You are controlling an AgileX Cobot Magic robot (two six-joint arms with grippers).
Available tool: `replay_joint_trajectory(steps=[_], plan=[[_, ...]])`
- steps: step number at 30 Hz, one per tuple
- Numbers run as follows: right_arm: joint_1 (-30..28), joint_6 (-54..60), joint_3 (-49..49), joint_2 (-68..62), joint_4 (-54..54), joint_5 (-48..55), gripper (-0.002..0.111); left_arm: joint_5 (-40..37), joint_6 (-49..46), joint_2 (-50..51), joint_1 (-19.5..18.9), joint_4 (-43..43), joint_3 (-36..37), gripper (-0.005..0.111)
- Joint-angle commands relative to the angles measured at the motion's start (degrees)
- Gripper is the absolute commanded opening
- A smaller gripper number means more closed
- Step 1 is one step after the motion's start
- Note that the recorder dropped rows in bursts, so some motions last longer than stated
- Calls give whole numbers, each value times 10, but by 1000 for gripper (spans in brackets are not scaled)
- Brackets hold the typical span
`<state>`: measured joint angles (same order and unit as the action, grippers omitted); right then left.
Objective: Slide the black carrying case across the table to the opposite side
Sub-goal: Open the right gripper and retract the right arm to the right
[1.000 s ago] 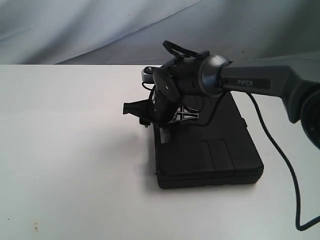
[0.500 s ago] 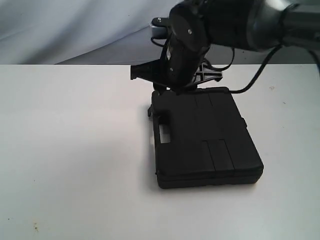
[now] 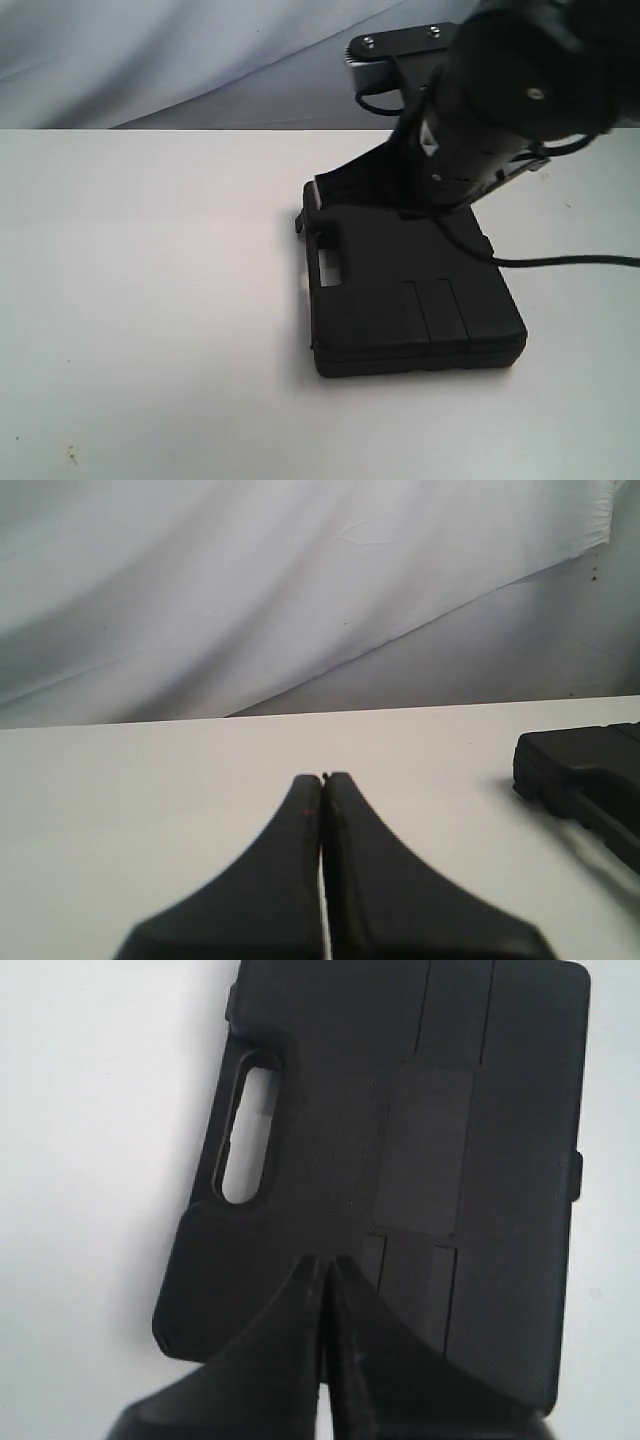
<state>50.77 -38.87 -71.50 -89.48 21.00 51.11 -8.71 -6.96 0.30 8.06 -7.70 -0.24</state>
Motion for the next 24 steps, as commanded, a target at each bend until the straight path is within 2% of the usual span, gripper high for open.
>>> replay_joint_trajectory(steps=[1, 10, 24], plan=[[1, -6, 63, 77, 0, -19, 0, 3, 5, -3, -1, 0, 2, 0], [1, -32, 185, 224, -4, -48, 0, 3, 5, -3, -1, 0, 2, 0], [0, -79, 305, 406, 1, -63, 0, 3, 5, -3, -1, 0, 2, 0]])
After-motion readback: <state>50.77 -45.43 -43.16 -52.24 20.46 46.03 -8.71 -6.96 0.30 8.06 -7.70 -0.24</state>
